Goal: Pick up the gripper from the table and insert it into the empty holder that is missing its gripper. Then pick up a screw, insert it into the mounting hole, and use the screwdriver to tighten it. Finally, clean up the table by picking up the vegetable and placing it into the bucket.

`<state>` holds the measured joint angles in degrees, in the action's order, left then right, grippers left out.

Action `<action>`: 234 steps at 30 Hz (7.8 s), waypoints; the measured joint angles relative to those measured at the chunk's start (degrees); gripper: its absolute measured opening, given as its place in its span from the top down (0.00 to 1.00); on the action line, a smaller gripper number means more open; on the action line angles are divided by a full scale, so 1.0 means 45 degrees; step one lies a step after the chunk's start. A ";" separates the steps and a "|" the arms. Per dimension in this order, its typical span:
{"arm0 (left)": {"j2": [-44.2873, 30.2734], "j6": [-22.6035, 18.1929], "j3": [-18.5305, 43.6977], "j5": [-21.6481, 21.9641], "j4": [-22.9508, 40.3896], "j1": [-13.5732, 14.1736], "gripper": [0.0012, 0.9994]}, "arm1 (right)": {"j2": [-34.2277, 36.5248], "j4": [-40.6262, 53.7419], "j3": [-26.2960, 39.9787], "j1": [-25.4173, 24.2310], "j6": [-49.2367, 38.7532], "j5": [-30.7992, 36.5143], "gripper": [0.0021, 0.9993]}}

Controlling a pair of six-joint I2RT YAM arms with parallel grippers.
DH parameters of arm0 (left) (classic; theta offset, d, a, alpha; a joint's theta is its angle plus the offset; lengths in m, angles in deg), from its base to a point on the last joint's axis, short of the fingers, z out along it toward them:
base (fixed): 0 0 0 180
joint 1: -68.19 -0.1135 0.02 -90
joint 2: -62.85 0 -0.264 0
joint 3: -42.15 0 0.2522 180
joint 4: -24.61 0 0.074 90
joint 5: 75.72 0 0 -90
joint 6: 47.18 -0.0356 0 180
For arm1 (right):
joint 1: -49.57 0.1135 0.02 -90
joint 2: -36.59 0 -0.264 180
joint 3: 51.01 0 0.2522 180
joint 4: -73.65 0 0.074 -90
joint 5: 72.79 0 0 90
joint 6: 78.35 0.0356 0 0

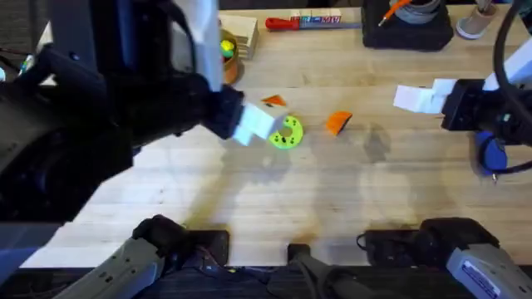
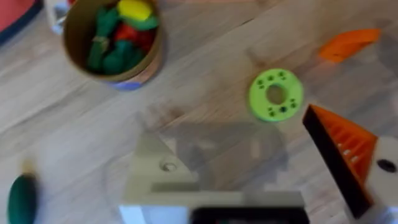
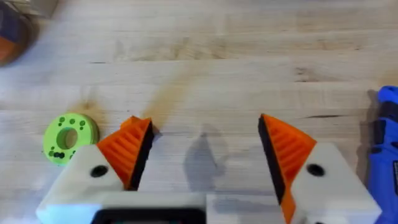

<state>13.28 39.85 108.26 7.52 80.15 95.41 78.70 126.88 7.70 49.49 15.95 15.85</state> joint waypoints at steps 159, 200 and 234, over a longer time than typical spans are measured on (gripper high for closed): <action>1.0950 0.3245 -1.1557 -0.3269 -0.8756 0.2044 0.01 | 0.6258 -1.3157 -0.4342 0.4109 1.2083 -1.3818 1.00; 1.0950 0.3293 -1.1572 -0.2424 -0.8678 0.1772 0.01 | 0.7917 -1.7960 -0.4333 0.6475 1.5701 -1.1248 1.00; 1.0950 0.3527 -1.1577 -0.1919 -0.8601 0.1748 0.01 | 0.8252 -1.8695 -0.4333 0.9996 1.7248 -0.5022 1.00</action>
<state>62.56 55.72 56.16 -1.12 41.44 103.28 115.84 42.75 -11.79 94.47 93.56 -6.75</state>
